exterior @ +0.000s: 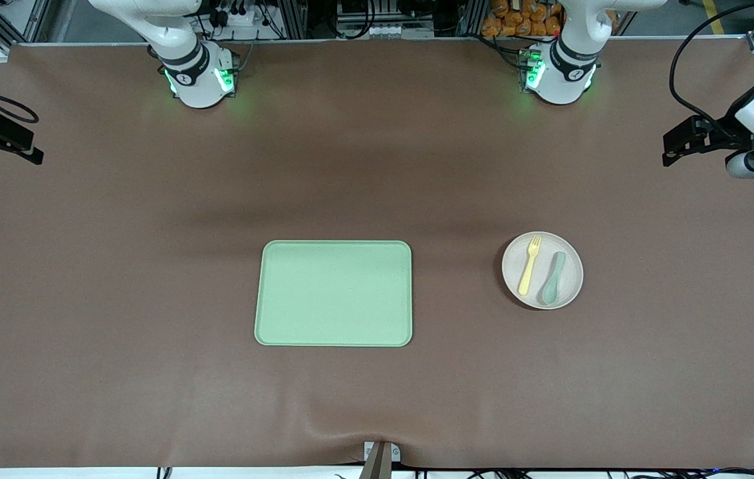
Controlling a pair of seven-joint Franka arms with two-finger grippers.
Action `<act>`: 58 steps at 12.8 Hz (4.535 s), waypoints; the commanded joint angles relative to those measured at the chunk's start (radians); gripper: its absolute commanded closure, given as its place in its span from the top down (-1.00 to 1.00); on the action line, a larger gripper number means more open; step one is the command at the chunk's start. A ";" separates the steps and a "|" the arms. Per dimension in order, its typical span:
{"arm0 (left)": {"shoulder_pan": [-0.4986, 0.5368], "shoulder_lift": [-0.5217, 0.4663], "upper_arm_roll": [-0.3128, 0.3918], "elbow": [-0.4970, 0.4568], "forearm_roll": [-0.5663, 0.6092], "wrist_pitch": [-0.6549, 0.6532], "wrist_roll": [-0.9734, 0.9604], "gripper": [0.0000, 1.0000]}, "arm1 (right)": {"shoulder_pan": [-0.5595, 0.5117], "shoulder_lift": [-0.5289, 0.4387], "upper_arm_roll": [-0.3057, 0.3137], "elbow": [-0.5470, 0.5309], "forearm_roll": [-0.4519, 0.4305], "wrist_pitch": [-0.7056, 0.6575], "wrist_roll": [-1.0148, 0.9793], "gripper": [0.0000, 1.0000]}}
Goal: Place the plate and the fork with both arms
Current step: 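Reach the left gripper toward the rim of the white plate, then lower the left gripper and close it on the plate rim, then slide the plate with the left gripper onto the green tray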
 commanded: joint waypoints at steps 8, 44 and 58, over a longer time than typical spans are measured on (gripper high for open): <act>0.005 0.109 0.003 -0.010 -0.034 0.082 0.020 1.00 | -0.026 0.013 0.014 0.024 0.021 -0.010 -0.008 1.00; 0.120 0.646 -0.006 -0.220 -0.374 0.732 0.497 -0.66 | -0.029 0.027 0.014 0.024 0.019 -0.012 -0.011 1.00; 0.104 0.658 -0.122 -0.084 -0.402 0.670 0.448 -1.00 | -0.028 0.027 0.014 0.024 0.019 -0.010 -0.010 1.00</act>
